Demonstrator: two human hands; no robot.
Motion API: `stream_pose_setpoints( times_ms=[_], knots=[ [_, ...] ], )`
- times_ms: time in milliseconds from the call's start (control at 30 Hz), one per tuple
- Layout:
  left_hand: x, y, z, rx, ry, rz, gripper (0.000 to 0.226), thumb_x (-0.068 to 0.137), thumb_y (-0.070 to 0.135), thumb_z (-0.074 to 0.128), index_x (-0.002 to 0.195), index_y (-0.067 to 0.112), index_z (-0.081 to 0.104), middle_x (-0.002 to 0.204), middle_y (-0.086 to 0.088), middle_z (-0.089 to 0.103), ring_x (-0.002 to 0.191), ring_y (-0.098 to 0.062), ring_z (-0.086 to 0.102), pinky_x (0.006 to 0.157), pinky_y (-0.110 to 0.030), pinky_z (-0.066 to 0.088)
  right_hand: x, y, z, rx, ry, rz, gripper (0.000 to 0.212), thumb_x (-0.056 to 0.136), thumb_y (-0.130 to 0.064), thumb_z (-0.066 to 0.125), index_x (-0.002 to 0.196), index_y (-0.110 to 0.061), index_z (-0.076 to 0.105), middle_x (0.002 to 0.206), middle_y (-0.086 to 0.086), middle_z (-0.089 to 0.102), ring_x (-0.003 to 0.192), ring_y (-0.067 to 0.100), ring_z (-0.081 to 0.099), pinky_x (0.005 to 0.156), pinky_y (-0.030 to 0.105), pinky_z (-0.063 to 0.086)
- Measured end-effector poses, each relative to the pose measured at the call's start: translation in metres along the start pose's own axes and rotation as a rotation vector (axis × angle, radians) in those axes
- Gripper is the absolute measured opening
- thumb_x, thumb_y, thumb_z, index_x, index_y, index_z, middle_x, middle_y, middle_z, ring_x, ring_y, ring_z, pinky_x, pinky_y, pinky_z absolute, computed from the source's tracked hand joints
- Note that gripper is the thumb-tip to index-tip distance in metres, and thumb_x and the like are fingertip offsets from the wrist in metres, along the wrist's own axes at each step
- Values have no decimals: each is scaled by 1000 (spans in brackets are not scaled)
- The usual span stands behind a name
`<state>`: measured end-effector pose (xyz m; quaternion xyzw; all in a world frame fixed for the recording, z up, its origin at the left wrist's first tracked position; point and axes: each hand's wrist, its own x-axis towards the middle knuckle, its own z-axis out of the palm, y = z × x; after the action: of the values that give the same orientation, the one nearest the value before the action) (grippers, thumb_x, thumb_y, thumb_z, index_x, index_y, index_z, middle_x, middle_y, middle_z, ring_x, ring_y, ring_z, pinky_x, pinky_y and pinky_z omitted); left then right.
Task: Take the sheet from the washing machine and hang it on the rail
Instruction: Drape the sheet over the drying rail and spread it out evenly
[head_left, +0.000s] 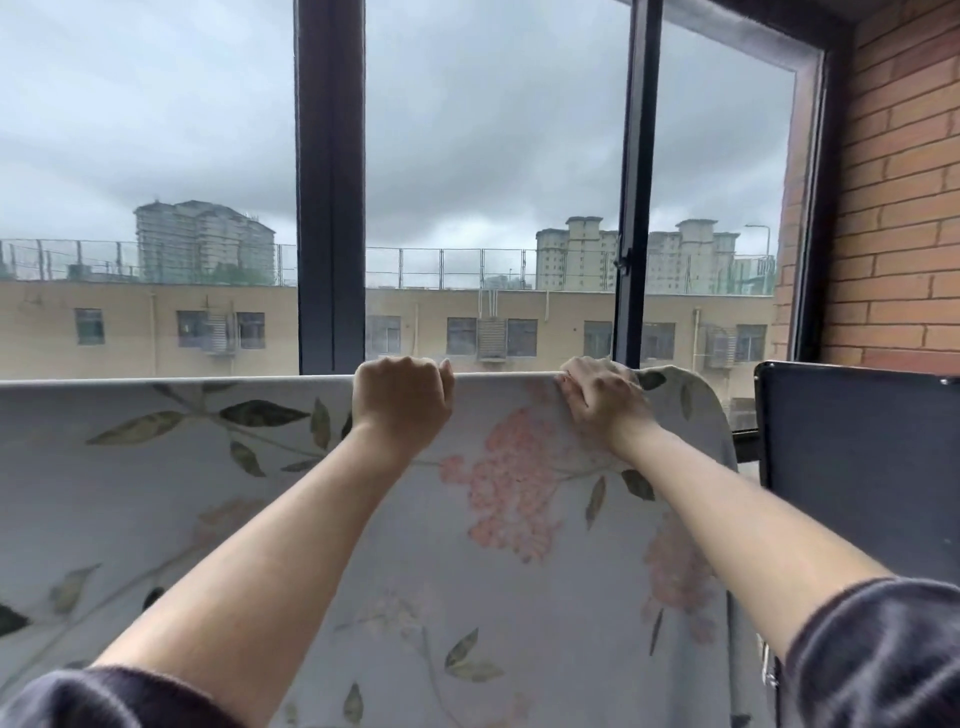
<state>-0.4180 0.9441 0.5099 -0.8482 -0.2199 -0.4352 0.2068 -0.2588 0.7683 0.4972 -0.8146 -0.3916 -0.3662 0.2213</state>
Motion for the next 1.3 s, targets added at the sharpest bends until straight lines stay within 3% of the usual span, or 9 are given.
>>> stream_pose_setpoints(
  times_ms=[267, 367, 567, 667, 800, 900, 1033, 1200, 1300],
  knots=[
    [30, 93, 19, -24, -6, 29, 52, 97, 38, 20, 87, 14, 66, 79, -5, 67, 72, -24, 61, 59, -28, 35, -4, 97, -12, -84, -18, -91, 38, 99, -40, 28, 117, -17, 52, 119, 2, 58, 117, 22, 48, 113, 49, 18],
    [42, 132, 27, -54, 15, 87, 50, 97, 38, 21, 85, 14, 63, 76, -4, 66, 69, -23, 60, 58, -27, 35, -10, 125, -12, -46, 48, -148, 50, 93, -43, 22, 122, -16, 52, 120, 1, 57, 112, 23, 51, 100, 45, 37],
    [70, 218, 44, -63, 17, 157, 48, 98, 39, 21, 88, 13, 60, 74, -4, 61, 70, -25, 60, 56, -27, 33, -24, 183, 0, 230, 49, 39, 39, 99, -35, 31, 134, -20, 41, 129, 5, 54, 112, 24, 52, 85, 38, 44],
    [80, 253, 50, -77, -5, 157, 46, 97, 40, 23, 93, 13, 59, 86, -7, 66, 80, -28, 63, 58, -29, 32, -45, 217, 13, 385, -174, 255, 37, 100, -39, 31, 127, -19, 45, 108, 11, 62, 96, 29, 59, 75, 36, 45],
    [87, 285, 57, -56, 21, 138, 41, 97, 37, 26, 94, 12, 58, 91, -8, 64, 80, -28, 62, 61, -30, 32, -85, 260, 44, 606, -554, 317, 55, 88, -62, 41, 116, -17, 58, 111, 1, 63, 100, 17, 59, 84, 33, 49],
    [91, 309, 59, -30, 16, 65, 45, 96, 35, 27, 91, 10, 64, 88, -9, 65, 75, -25, 56, 65, -31, 31, -116, 287, 60, 638, -889, 318, 20, 95, -30, 51, 111, -18, 55, 99, -6, 60, 81, 1, 55, 63, 11, 44],
    [88, 352, 61, 143, -100, 74, 47, 95, 39, 28, 74, 13, 61, 73, -6, 55, 72, -21, 45, 87, -38, 34, -149, 321, 85, 583, -1176, 277, 43, 91, -41, 56, 128, -24, 44, 110, -5, 56, 100, 11, 54, 84, 34, 50],
    [82, 379, 66, 231, -180, 48, 42, 92, 38, 32, 67, 14, 55, 75, -8, 59, 86, -23, 51, 95, -38, 31, -183, 338, 113, 936, -1345, 454, 61, 78, -68, 46, 128, -34, 44, 116, -11, 55, 103, 9, 54, 86, 35, 44],
    [81, 384, 68, 330, -219, 142, 44, 91, 39, 30, 67, 12, 55, 74, -9, 57, 82, -23, 50, 94, -39, 31, -201, 346, 139, 1152, -1302, 697, 72, 84, -74, 28, 129, -23, 52, 121, 3, 59, 109, 18, 55, 86, 38, 42]
  ],
)
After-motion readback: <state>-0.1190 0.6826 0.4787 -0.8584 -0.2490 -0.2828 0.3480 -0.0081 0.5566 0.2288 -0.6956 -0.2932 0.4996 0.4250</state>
